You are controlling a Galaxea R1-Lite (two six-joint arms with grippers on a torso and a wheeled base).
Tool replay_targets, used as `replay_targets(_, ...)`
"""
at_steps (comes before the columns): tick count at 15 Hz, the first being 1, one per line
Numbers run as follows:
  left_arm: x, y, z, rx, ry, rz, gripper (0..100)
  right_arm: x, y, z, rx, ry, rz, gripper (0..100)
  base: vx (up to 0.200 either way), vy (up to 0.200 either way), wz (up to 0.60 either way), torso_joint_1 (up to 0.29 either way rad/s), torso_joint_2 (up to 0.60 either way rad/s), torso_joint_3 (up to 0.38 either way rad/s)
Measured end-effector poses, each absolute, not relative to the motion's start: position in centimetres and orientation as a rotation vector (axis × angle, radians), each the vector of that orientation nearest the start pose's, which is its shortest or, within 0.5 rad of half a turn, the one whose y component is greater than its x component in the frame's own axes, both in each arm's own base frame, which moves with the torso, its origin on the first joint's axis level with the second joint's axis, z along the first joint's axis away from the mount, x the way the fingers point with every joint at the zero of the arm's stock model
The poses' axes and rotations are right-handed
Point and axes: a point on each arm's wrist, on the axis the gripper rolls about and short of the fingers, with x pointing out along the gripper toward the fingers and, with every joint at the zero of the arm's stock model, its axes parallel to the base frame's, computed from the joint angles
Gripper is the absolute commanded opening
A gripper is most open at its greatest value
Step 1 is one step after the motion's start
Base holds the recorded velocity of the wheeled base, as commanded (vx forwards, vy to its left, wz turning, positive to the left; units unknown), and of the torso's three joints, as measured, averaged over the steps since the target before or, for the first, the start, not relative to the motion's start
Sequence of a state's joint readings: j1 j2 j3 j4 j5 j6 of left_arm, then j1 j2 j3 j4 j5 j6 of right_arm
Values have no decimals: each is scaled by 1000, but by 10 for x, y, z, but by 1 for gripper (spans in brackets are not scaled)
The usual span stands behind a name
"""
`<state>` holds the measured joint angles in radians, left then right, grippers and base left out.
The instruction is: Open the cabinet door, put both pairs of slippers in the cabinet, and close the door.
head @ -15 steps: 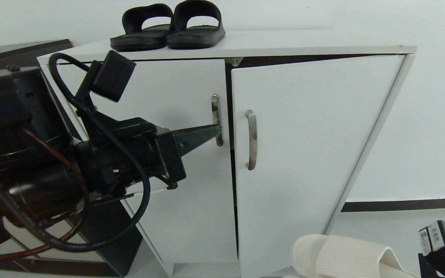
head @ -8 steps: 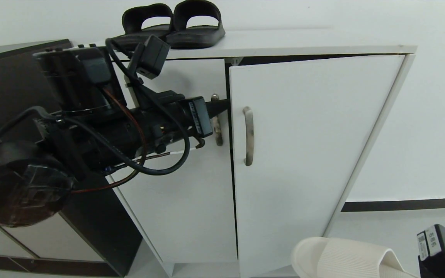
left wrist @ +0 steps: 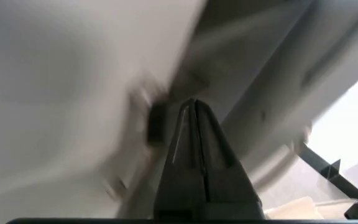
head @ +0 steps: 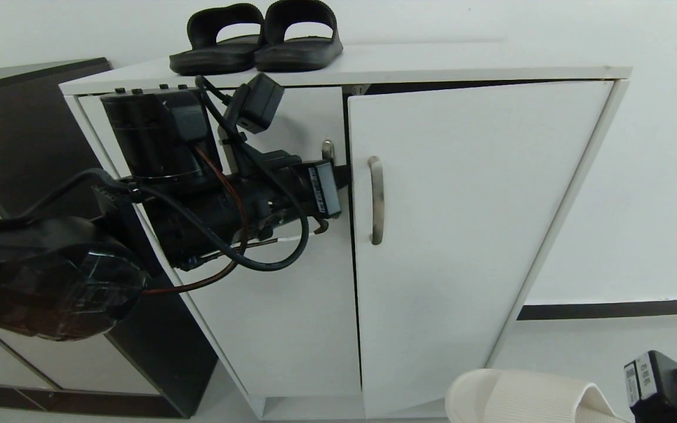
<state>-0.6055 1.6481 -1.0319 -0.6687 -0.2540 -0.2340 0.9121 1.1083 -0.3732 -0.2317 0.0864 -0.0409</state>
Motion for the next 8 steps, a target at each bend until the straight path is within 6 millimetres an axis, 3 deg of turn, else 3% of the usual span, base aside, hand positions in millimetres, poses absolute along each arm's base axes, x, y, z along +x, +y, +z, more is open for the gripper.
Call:
replay_targets(5,215,-222,261,-222,74,-983,0,56,90,141,-316,442,1184,0,-200,0,0,-3,3,3)
replay_targets(8,199,-243,259,-230,65,-1064,0,55,90,142,-326,406,1192,0,-200,0,0,2,2,5)
